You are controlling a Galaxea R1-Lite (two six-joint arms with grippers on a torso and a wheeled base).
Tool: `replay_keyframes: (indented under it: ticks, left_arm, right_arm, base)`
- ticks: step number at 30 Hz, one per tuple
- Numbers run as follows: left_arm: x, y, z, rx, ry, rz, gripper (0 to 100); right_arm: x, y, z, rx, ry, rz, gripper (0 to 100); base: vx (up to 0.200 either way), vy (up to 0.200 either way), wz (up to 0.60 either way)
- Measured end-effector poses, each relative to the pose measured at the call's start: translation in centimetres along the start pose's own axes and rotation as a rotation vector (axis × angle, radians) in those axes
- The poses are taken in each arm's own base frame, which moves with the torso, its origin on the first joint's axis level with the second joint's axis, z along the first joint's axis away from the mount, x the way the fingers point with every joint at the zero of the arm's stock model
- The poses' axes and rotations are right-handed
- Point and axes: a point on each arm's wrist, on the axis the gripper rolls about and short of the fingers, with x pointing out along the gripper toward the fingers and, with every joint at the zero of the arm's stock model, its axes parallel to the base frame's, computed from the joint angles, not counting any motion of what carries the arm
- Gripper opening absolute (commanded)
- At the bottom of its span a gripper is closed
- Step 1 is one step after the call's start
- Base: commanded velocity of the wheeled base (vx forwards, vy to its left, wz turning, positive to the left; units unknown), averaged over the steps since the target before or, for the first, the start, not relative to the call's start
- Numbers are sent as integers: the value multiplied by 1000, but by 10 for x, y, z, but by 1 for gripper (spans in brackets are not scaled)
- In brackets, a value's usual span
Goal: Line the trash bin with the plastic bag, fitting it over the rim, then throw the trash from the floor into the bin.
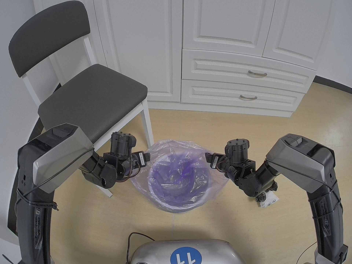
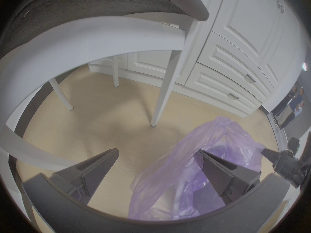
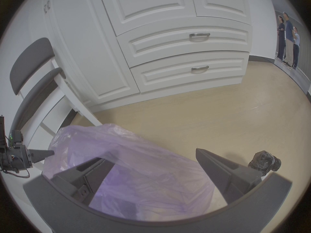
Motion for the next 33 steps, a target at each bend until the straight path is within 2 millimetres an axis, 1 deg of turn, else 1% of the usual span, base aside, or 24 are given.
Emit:
replay_keyframes:
  ticks: [5, 15, 18, 22, 27, 33]
  left_arm:
    - [9, -2, 0, -12, -22, 16, 100]
    - [16, -1, -4, -13, -24, 18, 100]
    - [21, -2, -4, -19, -51, 13, 100]
    - [28, -2, -5, -22, -65, 20, 100]
    - [35, -1, -8, -22, -59, 24, 100]
    - [47, 2, -11, -23, -56, 35, 100]
  right_arm:
    - [6, -4, -2, 7, -8, -6, 100]
    - [12, -10, -4, 18, -16, -11, 100]
    - [16, -11, -4, 32, -44, -4, 100]
    - [19, -14, -8, 35, -39, -2, 100]
    - [23, -15, -14, 34, -31, -5, 100]
    - [30, -15, -17, 63, -41, -2, 100]
  base:
    - [0, 0, 0]
    - [0, 0, 0]
    - [0, 0, 0]
    - [0, 0, 0]
    - [0, 0, 0]
    - [0, 0, 0]
